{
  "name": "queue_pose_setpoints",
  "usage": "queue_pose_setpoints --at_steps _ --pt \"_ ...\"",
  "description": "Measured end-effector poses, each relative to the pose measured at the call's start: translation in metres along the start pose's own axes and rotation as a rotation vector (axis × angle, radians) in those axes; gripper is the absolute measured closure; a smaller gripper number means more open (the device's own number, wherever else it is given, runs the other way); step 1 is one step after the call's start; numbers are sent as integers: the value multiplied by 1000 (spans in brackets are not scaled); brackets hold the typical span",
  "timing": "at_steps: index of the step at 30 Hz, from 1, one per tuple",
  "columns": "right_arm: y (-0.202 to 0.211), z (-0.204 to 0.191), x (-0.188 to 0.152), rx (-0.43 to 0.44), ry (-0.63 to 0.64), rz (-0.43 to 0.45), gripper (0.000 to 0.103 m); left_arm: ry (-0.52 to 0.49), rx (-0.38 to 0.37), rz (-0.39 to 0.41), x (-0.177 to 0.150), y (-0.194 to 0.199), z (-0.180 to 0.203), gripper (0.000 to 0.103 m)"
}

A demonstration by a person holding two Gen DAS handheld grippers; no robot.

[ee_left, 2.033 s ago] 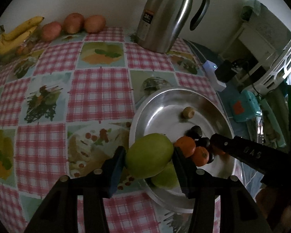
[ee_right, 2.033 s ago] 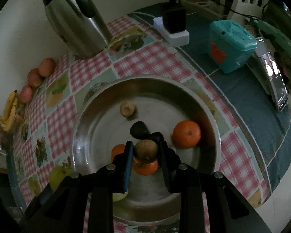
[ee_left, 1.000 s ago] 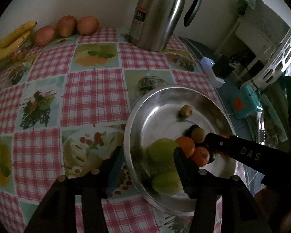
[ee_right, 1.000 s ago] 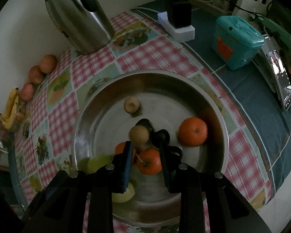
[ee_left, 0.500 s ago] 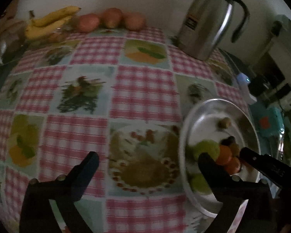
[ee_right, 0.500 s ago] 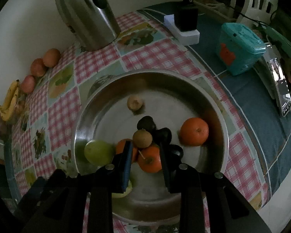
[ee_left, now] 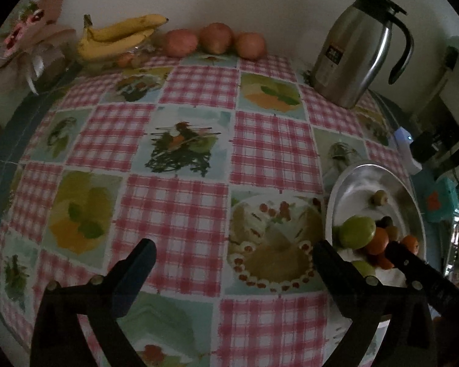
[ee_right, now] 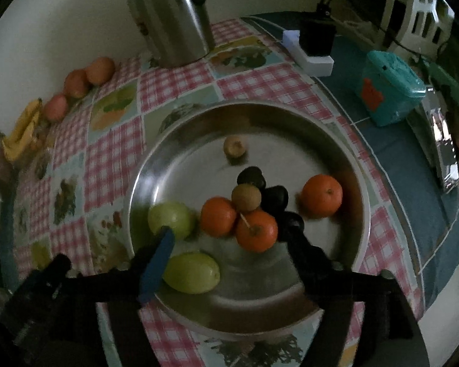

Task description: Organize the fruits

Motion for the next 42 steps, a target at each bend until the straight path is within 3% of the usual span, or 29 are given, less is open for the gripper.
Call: queue_pose_setpoints --at_steps 4,12,21,34,42 --pt "5 -6 -12 1 32 6 19 -21 88 22 -8 14 -9 0" --pt "19 -12 -41 -11 78 32 19 -5 142 38 -29 38 -23 0" --pt "35 -12 -63 6 93 65 19 44 85 39 -43 58 -32 0" --pt "51 -19 -69 -4 137 116 19 40 161 -7 -48 55 -42 0" --pt "51 -20 -68 -5 144 119 19 47 170 -25 -48 52 -45 0"
Point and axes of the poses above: each gripper's, at about its wrist camera, not at the fingertips, and y roughly against the way its jaws point, z to its right, x to its top, the point moved 7 cm from there along -y, roughly the way its jaws point, and after that the axes turned 9 degrees about -z, right-handed, at the moved point
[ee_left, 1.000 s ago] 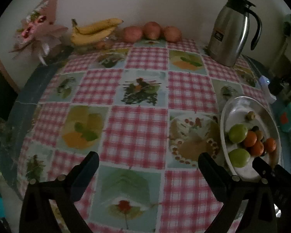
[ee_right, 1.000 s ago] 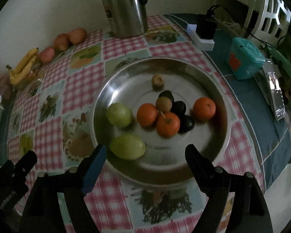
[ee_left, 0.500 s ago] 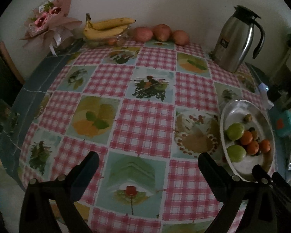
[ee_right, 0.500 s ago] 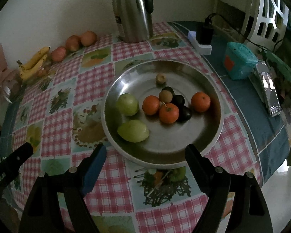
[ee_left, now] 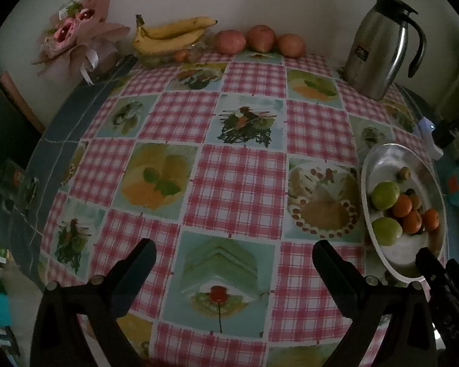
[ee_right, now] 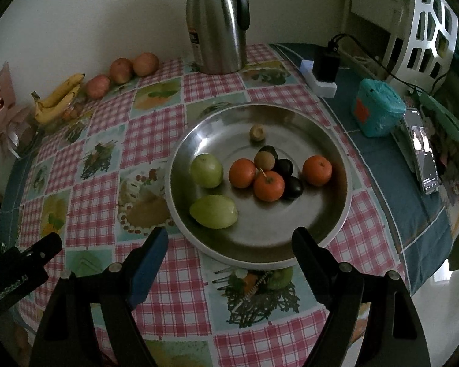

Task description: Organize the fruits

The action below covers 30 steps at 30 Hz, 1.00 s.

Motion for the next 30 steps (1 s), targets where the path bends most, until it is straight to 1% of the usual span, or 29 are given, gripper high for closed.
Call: queue_pose_setpoints --at_steps 30 --pt "-2 -2 -1 -4 -1 -11 19 7 -12 -30 -1 -5 1 0"
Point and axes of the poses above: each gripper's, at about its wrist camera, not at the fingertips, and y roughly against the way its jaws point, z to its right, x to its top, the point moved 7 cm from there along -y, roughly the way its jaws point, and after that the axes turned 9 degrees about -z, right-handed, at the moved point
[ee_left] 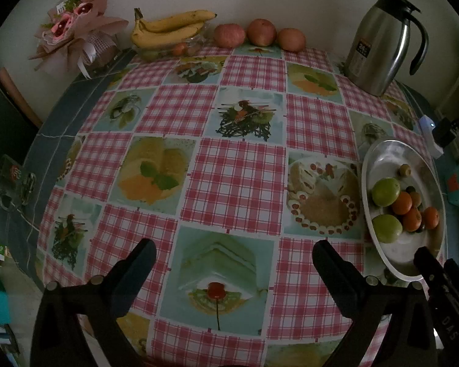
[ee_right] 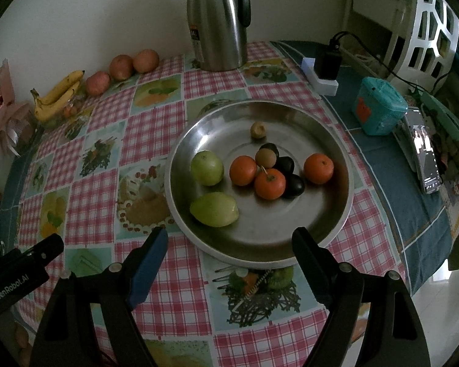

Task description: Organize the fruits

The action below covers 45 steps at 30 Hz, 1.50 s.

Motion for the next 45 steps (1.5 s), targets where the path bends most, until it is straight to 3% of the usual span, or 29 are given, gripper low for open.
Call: queue_pose_setpoints --at_steps 45 --pt "-3 0 -1 -2 2 -13 19 -16 -11 -25 -1 -4 4 0"
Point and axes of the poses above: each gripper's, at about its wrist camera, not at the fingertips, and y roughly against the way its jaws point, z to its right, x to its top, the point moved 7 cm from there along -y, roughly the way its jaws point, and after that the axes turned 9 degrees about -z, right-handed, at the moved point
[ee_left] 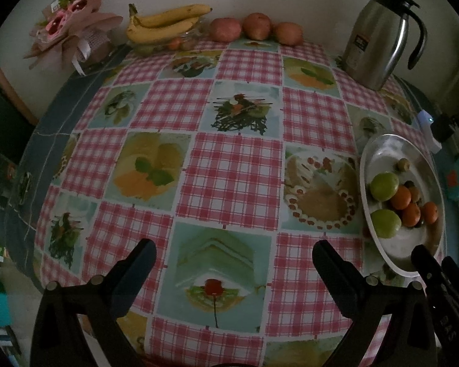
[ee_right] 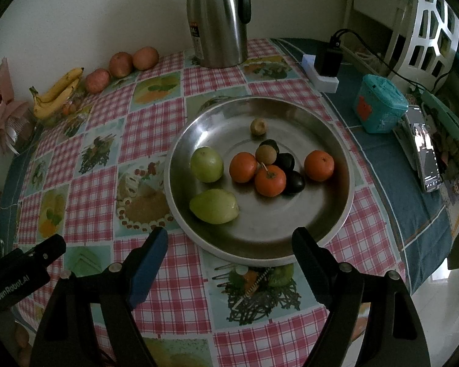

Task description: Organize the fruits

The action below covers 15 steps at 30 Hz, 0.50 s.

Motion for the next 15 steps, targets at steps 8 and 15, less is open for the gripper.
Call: queue_pose_setpoints --at_steps 8,15 --pt "-1 0 -1 -1 1 -2 19 12 3 -1 0 0 -3 0" --pt "-1 0 -1 -1 1 -3 19 25 11 18 1 3 -6 0"
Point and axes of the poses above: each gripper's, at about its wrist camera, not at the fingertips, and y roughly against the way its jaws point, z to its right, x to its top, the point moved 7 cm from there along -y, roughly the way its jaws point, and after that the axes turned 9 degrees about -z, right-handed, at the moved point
